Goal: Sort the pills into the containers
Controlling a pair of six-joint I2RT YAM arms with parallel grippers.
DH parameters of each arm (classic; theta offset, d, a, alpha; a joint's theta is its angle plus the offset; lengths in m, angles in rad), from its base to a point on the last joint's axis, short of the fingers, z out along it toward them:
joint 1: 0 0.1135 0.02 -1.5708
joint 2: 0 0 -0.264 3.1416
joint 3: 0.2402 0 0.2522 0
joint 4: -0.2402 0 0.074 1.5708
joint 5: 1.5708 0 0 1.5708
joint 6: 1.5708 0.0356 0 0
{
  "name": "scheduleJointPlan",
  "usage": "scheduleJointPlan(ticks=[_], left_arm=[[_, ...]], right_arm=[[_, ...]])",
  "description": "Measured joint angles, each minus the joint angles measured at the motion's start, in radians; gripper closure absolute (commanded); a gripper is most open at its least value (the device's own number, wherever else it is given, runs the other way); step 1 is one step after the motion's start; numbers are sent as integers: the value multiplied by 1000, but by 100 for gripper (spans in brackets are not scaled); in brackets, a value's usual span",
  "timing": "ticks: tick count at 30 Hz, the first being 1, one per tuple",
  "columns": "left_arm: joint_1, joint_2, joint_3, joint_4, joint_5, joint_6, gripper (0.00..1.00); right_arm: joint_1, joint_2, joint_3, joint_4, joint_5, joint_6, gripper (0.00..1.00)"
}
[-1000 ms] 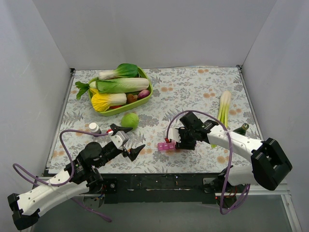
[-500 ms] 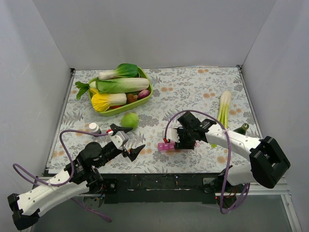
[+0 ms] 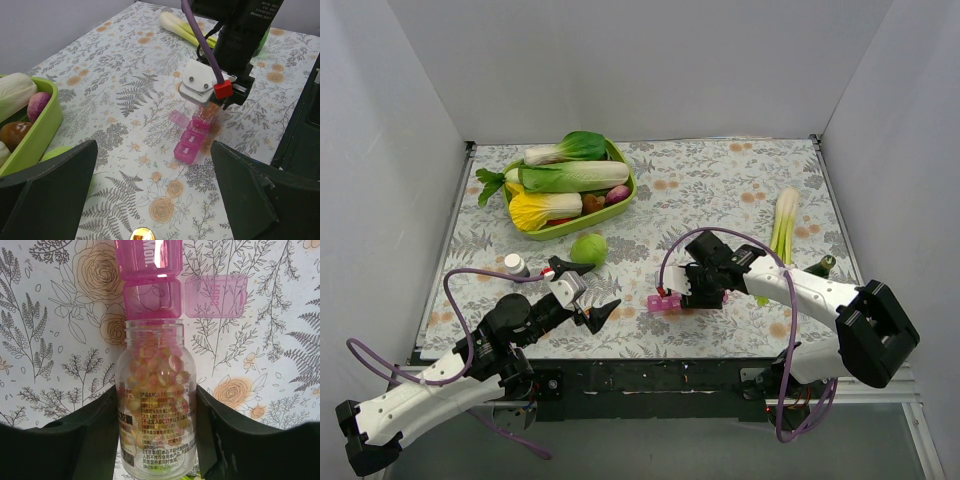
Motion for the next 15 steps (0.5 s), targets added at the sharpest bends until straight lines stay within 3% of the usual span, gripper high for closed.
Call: scheduleJointPlan(ticks=[15], left_arm=[[0, 0, 0, 0, 2, 0, 2]], right_arm=[[0, 49, 52, -56, -41, 3, 99]])
